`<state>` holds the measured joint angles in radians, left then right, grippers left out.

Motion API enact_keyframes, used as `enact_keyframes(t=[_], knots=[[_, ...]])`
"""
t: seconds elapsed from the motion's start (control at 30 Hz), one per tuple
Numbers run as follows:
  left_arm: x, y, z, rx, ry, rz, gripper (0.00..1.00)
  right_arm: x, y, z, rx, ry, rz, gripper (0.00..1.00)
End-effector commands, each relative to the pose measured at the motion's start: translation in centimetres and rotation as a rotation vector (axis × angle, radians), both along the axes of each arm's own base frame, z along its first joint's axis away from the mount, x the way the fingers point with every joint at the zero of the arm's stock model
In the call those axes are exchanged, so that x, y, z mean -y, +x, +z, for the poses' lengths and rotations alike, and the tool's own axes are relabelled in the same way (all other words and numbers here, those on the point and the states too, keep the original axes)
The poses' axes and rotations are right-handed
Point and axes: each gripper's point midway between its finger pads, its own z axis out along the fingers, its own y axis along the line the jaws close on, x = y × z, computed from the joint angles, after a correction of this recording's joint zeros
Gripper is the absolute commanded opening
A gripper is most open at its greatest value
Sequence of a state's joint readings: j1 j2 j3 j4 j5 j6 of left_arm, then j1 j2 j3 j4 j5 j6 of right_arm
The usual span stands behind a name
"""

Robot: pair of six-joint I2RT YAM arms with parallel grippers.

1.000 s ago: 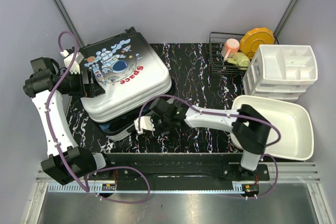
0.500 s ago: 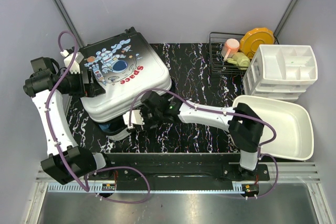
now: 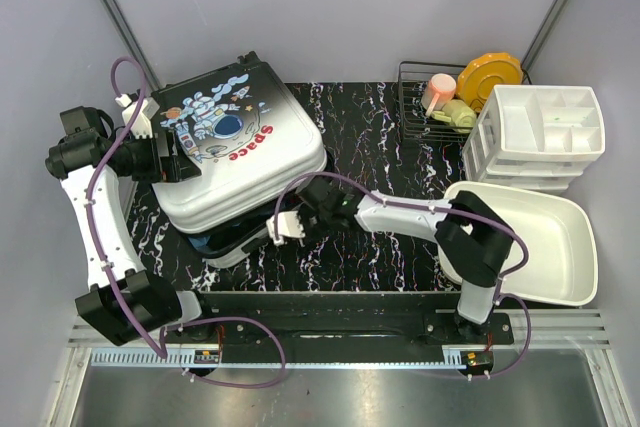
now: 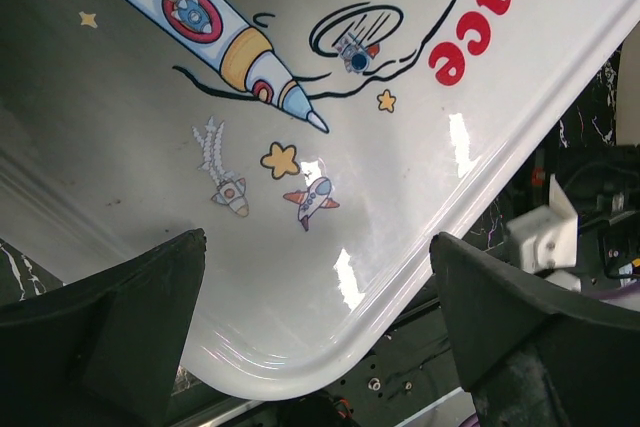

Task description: Open, take out, and arrange the luggage

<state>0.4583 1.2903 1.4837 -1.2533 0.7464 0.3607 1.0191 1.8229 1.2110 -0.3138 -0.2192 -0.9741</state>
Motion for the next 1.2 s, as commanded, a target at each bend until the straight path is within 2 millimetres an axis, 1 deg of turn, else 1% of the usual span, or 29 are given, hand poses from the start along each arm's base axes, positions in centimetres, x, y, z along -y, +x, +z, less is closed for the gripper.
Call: enact_keyframes(t=[0.0,0.03,0.07,0.1,0.13,0.17,0.23,0.27,0.37,0.4,0.43,0.47,0.53,0.57,0.63,0.67,0.7,0.73,0.77,0.8,0.83,0.87,0.9,1.0,1.03,1.07,1.1,1.13,1.17], knots=[[0.0,0.7,1.3,0.070,0.004,-0.009,0.99,1.6,3.3,2.3,0.050,0.030,-0.068,0.00],[0.1,0.6,1.4,0.076,0.009,-0.012,0.99,2.3,3.8,2.4,0.056,0.029,-0.075,0.00],[0.1,0.6,1.4,0.077,0.010,-0.012,0.99,2.4,3.6,2.7,0.050,0.041,-0.062,0.00],[0.1,0.6,1.4,0.076,0.010,-0.013,0.99,2.5,3.5,3.7,0.063,0.059,-0.046,0.01],[0.1,0.5,1.4,0.077,0.012,-0.016,0.99,2.6,3.0,3.8,0.057,0.068,-0.032,0.07],[0.1,0.5,1.3,0.076,0.011,-0.017,0.99,2.1,2.1,4.4,0.030,0.099,0.003,0.27],[0.2,0.5,1.3,0.074,0.000,-0.019,0.99,1.2,0.8,5.8,0.014,0.143,0.037,0.40],[0.2,0.6,1.3,0.074,-0.002,-0.021,0.99,0.8,0.1,6.1,-0.002,0.160,0.059,0.51],[0.3,0.7,1.4,0.075,-0.009,-0.021,0.99,-1.5,-1.4,7.4,-0.004,0.222,0.113,0.59],[0.4,0.7,1.5,0.076,-0.013,-0.021,0.99,-2.1,-1.8,7.2,-0.010,0.229,0.122,0.59],[0.3,0.6,1.6,0.078,-0.008,-0.021,0.99,-2.8,-1.9,7.6,-0.009,0.244,0.131,0.59],[0.3,0.6,1.6,0.081,-0.005,-0.021,0.99,-3.5,-2.6,7.7,-0.014,0.252,0.149,0.59],[0.2,0.7,1.8,0.089,0.005,-0.020,0.99,-4.7,-2.9,7.4,-0.030,0.253,0.167,0.58],[0.2,0.6,1.9,0.091,0.008,-0.022,0.99,-5.2,-3.1,6.9,-0.034,0.249,0.177,0.58],[0.2,0.6,1.8,0.090,0.011,-0.025,0.99,-6.1,-2.8,7.0,-0.020,0.255,0.181,0.58],[0.2,0.5,1.8,0.086,0.008,-0.024,0.99,-6.4,-2.6,6.4,-0.016,0.245,0.181,0.58],[0.2,0.5,1.8,0.088,0.011,-0.027,0.99,-6.9,-2.3,6.6,-0.003,0.251,0.177,0.58],[0.2,0.5,1.7,0.086,0.011,-0.026,0.99,-7.1,-2.0,6.4,0.007,0.246,0.170,0.58],[0.2,0.5,1.6,0.083,0.011,-0.027,0.99,-7.2,-1.9,5.7,0.010,0.232,0.171,0.58],[0.2,0.4,1.5,0.081,0.012,-0.028,0.99,-7.6,-1.8,5.7,0.020,0.230,0.172,0.58],[0.2,0.4,1.4,0.082,0.017,-0.029,0.99,-7.6,-1.5,5.3,0.033,0.215,0.160,0.59],[0.2,0.4,1.3,0.080,0.017,-0.030,0.99,-7.5,-1.3,4.3,0.041,0.190,0.165,0.58],[0.1,0.4,1.3,0.076,0.017,-0.030,0.99,-7.5,-1.1,3.8,0.054,0.177,0.166,0.58],[0.1,0.5,1.2,0.076,0.015,-0.030,0.99,-7.0,-0.2,1.6,0.092,0.110,0.155,0.49],[0.1,0.5,1.2,0.074,0.017,-0.031,0.99,-6.7,0.2,1.2,0.108,0.092,0.148,0.43],[0.0,0.5,1.2,0.075,0.021,-0.028,0.99,-6.3,0.2,1.4,0.126,0.085,0.161,0.30],[0.0,0.4,1.2,0.075,0.022,-0.029,0.99,-5.4,-0.1,0.6,0.121,0.065,0.169,0.20],[-0.1,0.5,1.3,0.080,0.028,-0.030,0.99,-4.7,-0.2,0.6,0.123,0.060,0.174,0.10],[0.0,0.4,1.3,0.083,0.031,-0.033,0.99,-4.1,-0.1,1.7,0.149,0.069,0.189,0.00]])
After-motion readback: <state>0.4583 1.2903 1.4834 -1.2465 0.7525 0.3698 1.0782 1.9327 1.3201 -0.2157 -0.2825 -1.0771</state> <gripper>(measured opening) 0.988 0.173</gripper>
